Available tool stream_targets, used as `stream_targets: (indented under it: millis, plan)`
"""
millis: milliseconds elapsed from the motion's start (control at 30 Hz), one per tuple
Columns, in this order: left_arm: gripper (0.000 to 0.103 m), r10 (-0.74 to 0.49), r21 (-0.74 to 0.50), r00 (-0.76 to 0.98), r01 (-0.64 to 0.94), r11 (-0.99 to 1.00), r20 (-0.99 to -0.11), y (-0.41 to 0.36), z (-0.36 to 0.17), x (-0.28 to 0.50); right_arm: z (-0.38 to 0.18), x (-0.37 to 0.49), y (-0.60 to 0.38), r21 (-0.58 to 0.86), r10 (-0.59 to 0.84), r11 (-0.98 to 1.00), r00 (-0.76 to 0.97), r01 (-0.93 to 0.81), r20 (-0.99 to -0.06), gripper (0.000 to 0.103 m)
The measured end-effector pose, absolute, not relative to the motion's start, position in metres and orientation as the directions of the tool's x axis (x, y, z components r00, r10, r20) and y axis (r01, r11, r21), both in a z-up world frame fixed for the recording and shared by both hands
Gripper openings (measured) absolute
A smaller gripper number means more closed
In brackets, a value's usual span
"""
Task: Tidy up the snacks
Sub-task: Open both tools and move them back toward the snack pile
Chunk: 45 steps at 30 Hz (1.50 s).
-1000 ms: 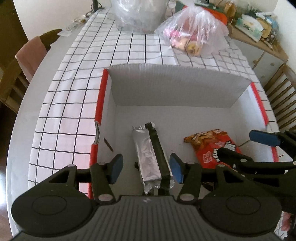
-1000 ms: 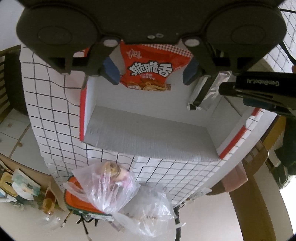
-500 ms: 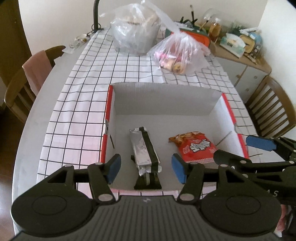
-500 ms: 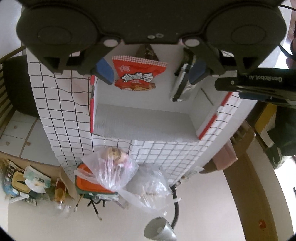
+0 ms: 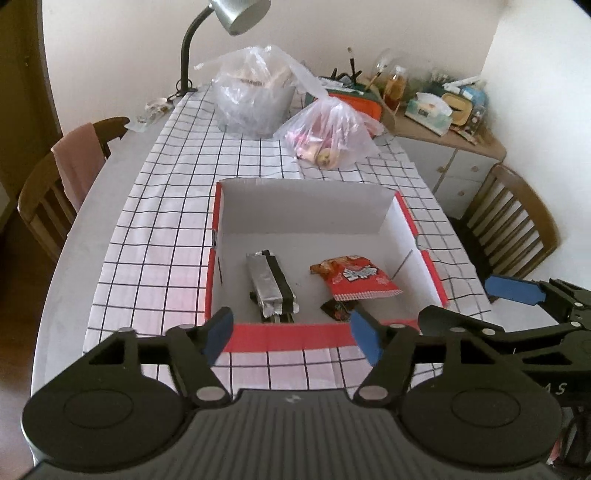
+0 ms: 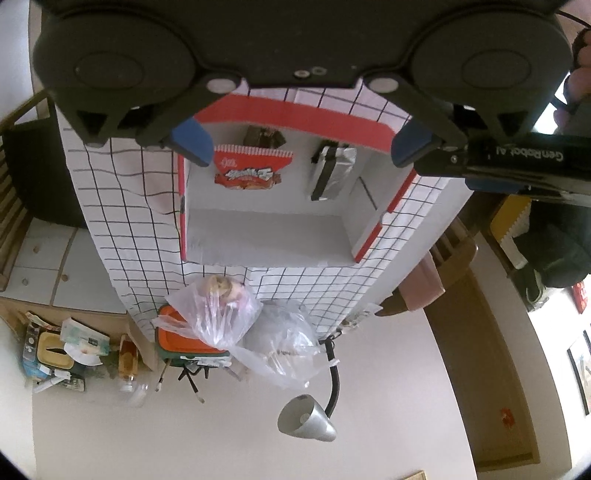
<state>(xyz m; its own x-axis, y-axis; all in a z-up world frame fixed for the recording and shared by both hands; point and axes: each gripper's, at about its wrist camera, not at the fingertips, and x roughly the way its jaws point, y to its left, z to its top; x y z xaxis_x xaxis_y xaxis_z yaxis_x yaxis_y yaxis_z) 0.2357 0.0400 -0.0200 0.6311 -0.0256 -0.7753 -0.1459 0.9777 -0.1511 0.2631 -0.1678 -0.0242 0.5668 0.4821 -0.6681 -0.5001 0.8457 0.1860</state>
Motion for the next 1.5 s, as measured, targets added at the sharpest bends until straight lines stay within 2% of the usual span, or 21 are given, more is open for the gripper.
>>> stream_targets:
  millis: [433,767,1133,1500]
  plan:
    - [0.076,-0.048,-0.181,0.636,-0.146,0.972,-0.77,0.048,-0.024,0.173,-0.032,0.198,-0.186,0.197,0.481,0.851,0.573,-0.487,-0.663,0.103]
    - [0.076,-0.058,-0.189,0.589,-0.163,0.968,-0.806,0.052,-0.052,0.135,-0.061,0.162,-0.191,0.19,0.46,0.856,0.541,-0.481,-0.704,0.103]
    - [0.076,-0.075,-0.131,0.533,-0.067,0.989,-0.843,0.043,-0.089,0.104,-0.112,0.135,-0.192,0.197,0.424,0.863,0.456,-0.465,-0.782,0.103]
    - [0.076,-0.165,-0.101,0.45,0.163,0.981,-0.878,0.015,-0.134,0.072,-0.154,0.123,-0.182,0.216,0.397,0.867,0.36,-0.45,-0.844,0.1]
